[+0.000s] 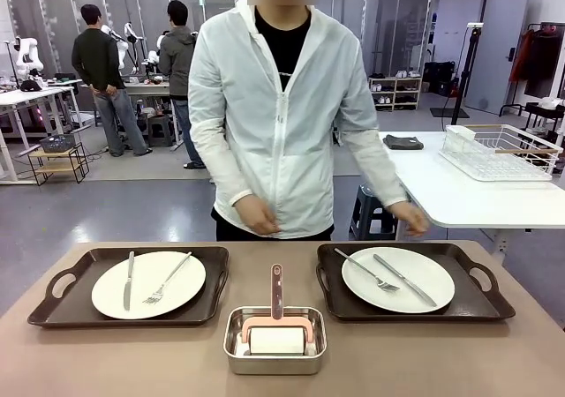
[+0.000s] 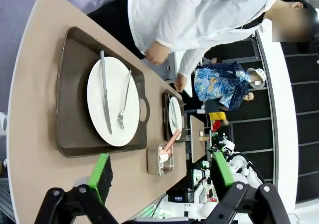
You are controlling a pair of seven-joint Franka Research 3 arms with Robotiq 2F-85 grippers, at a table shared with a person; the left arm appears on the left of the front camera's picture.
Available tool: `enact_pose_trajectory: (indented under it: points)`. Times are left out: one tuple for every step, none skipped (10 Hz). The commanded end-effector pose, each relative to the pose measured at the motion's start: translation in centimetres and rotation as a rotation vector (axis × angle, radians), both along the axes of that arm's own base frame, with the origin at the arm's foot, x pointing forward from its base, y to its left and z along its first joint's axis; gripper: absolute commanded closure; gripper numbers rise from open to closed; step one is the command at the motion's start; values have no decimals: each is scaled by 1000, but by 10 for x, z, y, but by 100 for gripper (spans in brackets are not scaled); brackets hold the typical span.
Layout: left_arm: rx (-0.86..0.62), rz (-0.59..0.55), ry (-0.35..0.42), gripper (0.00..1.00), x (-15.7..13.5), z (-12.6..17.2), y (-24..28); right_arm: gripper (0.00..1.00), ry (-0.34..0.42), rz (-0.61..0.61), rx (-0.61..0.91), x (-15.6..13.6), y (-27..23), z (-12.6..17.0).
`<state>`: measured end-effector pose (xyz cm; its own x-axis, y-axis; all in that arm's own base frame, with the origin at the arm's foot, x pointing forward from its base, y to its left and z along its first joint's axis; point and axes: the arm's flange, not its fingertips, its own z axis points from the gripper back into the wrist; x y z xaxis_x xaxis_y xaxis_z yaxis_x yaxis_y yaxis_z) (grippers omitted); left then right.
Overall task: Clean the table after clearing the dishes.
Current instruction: When the left (or right) Handle tray is removed, use the left hand (or right hand) to clean the left (or right) side of the table with the Lint Roller.
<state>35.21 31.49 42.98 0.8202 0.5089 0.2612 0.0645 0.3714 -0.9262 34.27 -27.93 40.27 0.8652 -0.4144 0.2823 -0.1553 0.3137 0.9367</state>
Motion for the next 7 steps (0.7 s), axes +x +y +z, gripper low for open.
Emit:
enact_pose_trajectory:
  points:
    - [-11,0,-11,0,-1,1,1,0,-8,2,0,2,0,3]
    - [-11,0,-11,0,-1,1,1,0,-8,2,0,2,0,3]
    - [-11,0,-11,0,-1,1,1,0,-8,2,0,2,0,3]
    - [-11,0,-11,0,-1,1,1,0,-8,2,0,2,0,3]
    - [-11,0,-11,0,-1,1,1,0,-8,2,0,2,0,3]
    - [-11,0,-11,0,-1,1,1,0,-8,2,0,2,0,3]
    - [-11,0,-11,0,-1,1,1,0,-8,2,0,2,0,3]
